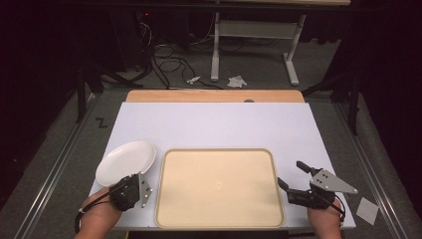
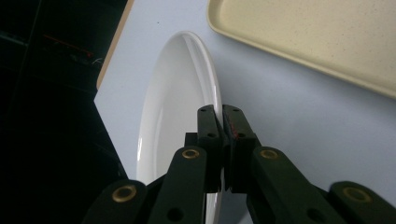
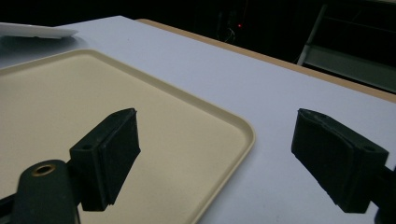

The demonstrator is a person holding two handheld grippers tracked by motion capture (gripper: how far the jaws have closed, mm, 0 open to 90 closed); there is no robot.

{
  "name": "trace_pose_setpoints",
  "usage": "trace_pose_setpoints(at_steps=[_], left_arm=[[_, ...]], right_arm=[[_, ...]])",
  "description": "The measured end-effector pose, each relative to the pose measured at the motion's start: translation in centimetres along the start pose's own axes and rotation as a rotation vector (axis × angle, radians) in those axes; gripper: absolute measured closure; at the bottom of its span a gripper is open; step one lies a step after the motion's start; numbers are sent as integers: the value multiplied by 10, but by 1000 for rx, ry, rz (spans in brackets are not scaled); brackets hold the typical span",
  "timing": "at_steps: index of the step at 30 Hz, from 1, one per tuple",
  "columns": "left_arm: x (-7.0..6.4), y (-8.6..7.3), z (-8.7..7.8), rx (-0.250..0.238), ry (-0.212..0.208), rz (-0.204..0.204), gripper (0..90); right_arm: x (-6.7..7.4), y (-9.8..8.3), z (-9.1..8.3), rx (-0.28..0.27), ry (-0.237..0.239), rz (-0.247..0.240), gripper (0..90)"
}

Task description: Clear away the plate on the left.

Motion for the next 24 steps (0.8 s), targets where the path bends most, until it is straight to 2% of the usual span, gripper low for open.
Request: trace_pose_setpoints(at_steps=[3, 4, 5, 9, 10, 11, 12, 15, 17, 18, 24], left_arm=[[0, 2, -2, -11, 8, 7, 872], [0, 2, -4, -6, 6, 22, 873], [0, 4, -4, -22, 15, 12, 872], [1, 8, -6, -38, 27, 24, 873], [2, 9, -9, -37, 33, 42, 872], [2, 11, -9, -54, 40, 32, 873], [2, 12, -10, -56, 43, 41, 873], [2, 15, -12, -64, 41, 45, 873], [1, 15, -12, -50, 36, 57, 872], [0, 15, -11, -56, 36, 50, 872], [0, 20, -14, -66, 43, 69, 872]], right_arm=[[0, 0, 0, -1, -1, -1, 160], [0, 0, 0, -1, -2, 0, 160], [0, 0, 0, -2, -1, -1, 160], [-1, 1, 0, -4, -1, 0, 160], [0, 1, 0, -5, -1, 3, 160], [0, 1, 0, -6, 0, 3, 160], [0, 1, 0, -4, -1, 0, 160], [0, 1, 0, -6, -1, 2, 160], [-1, 1, 0, -4, -1, 0, 160], [-1, 0, 0, -2, -3, -1, 160], [0, 1, 0, -7, -1, 2, 160]])
Point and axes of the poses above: each handheld gripper's, and its own axes: z roughly forward along the jaws, y roughly out of its top, x roughly to its left, the point moved 10 cm from there along z, roughly forward along the jaws, and after that the axes turned 8 degrees about -x, right-handed, at the moved point
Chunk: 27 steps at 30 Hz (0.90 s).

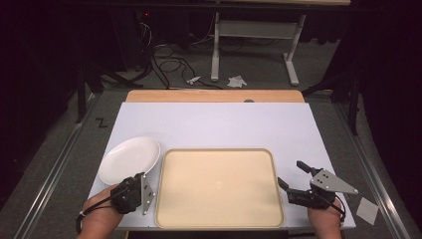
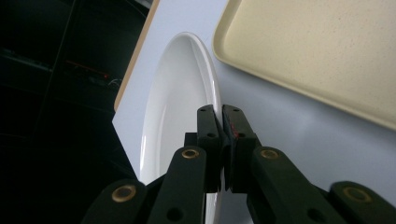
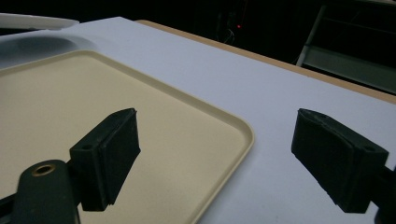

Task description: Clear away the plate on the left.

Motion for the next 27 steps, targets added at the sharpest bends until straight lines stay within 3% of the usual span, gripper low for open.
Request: trace_pose_setpoints(at_steps=[27], left_arm=[[-31, 61, -2, -130, -60, 108, 870]], right_arm=[[0, 0, 0, -1, 1, 1, 160]])
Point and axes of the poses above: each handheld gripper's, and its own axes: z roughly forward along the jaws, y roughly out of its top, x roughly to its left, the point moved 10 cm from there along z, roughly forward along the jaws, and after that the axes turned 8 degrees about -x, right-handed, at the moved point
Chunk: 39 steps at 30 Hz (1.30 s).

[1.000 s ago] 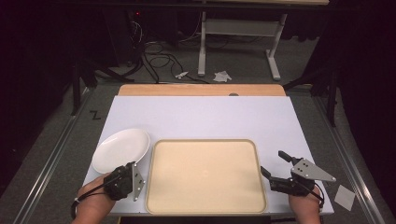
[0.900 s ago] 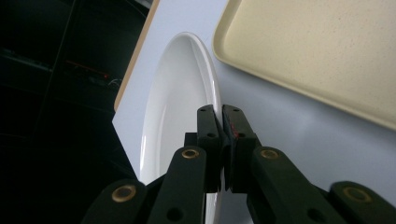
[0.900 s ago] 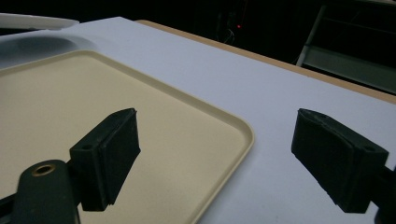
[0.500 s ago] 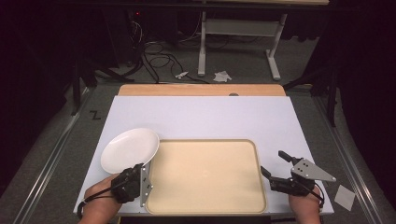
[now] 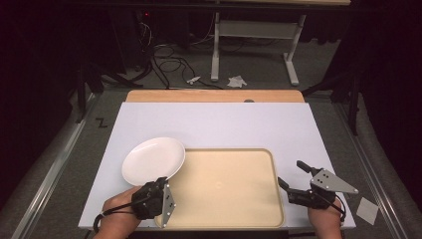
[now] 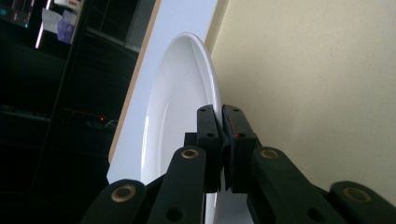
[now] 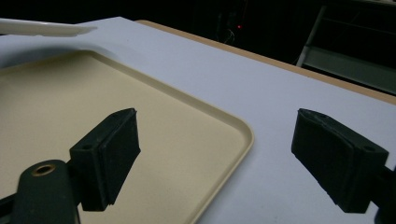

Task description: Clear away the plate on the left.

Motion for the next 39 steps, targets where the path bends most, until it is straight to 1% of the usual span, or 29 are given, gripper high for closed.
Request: trace_pose_setpoints(at_steps=[9, 13, 16, 18, 20, 21, 25, 26, 29, 31, 32, 33, 36, 37, 39], left_arm=[[-12, 25, 6, -47, -36, 39, 869], [-17, 37, 7, -69, -41, 57, 869], [-22, 48, 7, -99, -50, 71, 869], [-25, 55, 8, -113, -56, 77, 869], [-29, 61, 9, -126, -66, 86, 870], [-30, 64, 9, -126, -70, 99, 870], [-37, 79, 12, -160, -88, 104, 869], [-38, 83, 12, -169, -92, 110, 870], [-45, 94, 14, -193, -105, 126, 871], [-49, 101, 14, -212, -117, 136, 871], [-51, 104, 15, -220, -121, 140, 871], [-53, 108, 15, -228, -127, 142, 870], [-62, 116, 17, -247, -144, 162, 871], [-64, 118, 18, -249, -152, 174, 871], [-69, 121, 18, -257, -164, 183, 870]], right_arm=[[0, 0, 0, 4, 0, -4, 160], [-1, -1, 1, 4, 3, -11, 160], [0, -1, 0, 7, -1, -4, 160], [0, -1, 1, 3, 3, -8, 160], [1, -2, 1, 10, 1, -3, 160], [0, -2, 1, 10, 1, -11, 160], [0, -1, 0, 4, 1, -11, 160], [0, -1, 0, 1, 4, -3, 160], [-1, -3, 1, 12, -2, 2, 160], [-1, -3, 1, 14, -2, -6, 160], [1, -3, 1, 13, 0, 0, 160], [0, -3, 1, 13, 0, -10, 160], [0, -3, 0, 10, -3, -4, 160], [0, -3, 0, 12, -6, 8, 160], [-2, -5, 0, 16, -9, 7, 160]])
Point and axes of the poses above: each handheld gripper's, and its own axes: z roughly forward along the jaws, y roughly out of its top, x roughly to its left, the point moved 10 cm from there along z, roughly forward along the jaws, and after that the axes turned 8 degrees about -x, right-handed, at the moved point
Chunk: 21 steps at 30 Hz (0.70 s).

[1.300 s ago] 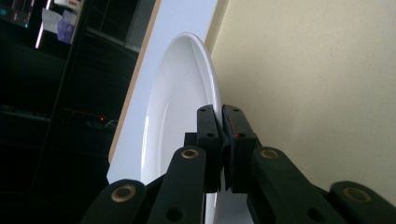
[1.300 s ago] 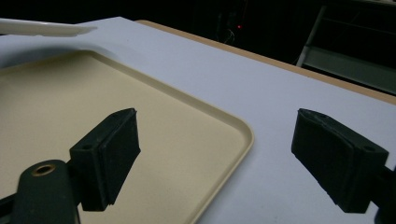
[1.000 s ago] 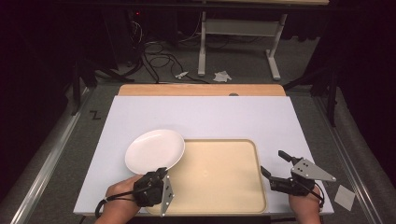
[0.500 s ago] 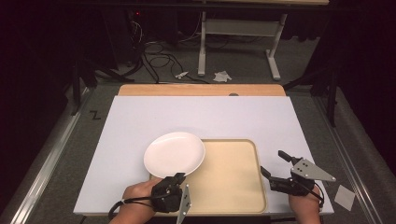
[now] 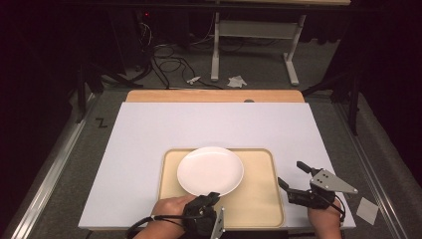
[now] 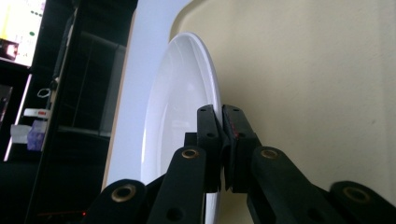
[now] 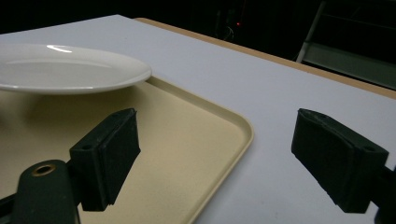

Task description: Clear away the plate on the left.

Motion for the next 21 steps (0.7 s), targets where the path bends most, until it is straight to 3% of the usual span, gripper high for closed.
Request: trace_pose_setpoints(at_steps=[9, 21], left_arm=[[-9, 7, 7, -8, -21, 34, 870], [-15, 3, 12, 6, -34, 39, 868]], right_arm=[[0, 1, -1, -6, 0, 5, 160], [1, 2, 0, -14, 5, -1, 160]])
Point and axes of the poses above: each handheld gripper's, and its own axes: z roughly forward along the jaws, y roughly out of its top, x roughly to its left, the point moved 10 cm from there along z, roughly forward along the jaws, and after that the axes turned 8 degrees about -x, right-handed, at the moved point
